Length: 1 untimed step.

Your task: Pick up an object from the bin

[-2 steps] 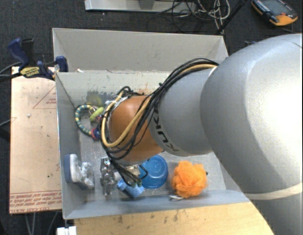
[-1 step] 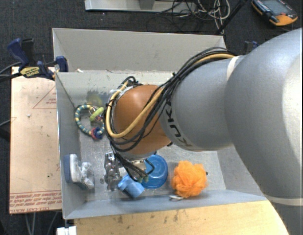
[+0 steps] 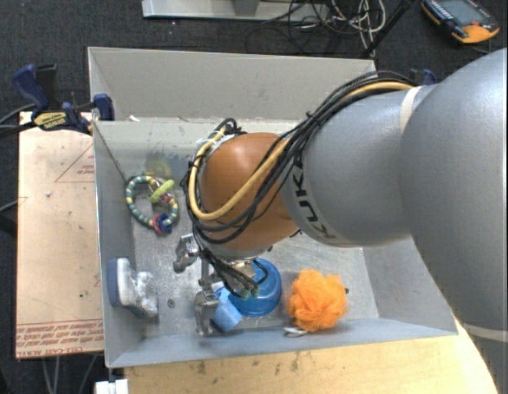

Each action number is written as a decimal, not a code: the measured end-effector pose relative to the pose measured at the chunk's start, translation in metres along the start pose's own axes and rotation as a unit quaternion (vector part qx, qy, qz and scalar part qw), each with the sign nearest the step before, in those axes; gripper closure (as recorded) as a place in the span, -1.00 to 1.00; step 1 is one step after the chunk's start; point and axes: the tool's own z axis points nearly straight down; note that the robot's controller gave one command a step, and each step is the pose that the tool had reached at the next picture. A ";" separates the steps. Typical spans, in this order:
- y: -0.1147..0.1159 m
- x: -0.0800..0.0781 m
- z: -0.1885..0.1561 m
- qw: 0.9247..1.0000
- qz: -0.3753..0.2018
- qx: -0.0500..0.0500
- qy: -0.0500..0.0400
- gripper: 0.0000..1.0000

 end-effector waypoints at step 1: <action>-0.006 0.000 0.018 1.000 -0.003 0.000 0.000 -1.00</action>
Offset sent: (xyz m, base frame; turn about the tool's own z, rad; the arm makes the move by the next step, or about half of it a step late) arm 0.0001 0.0433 -0.0708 -0.1183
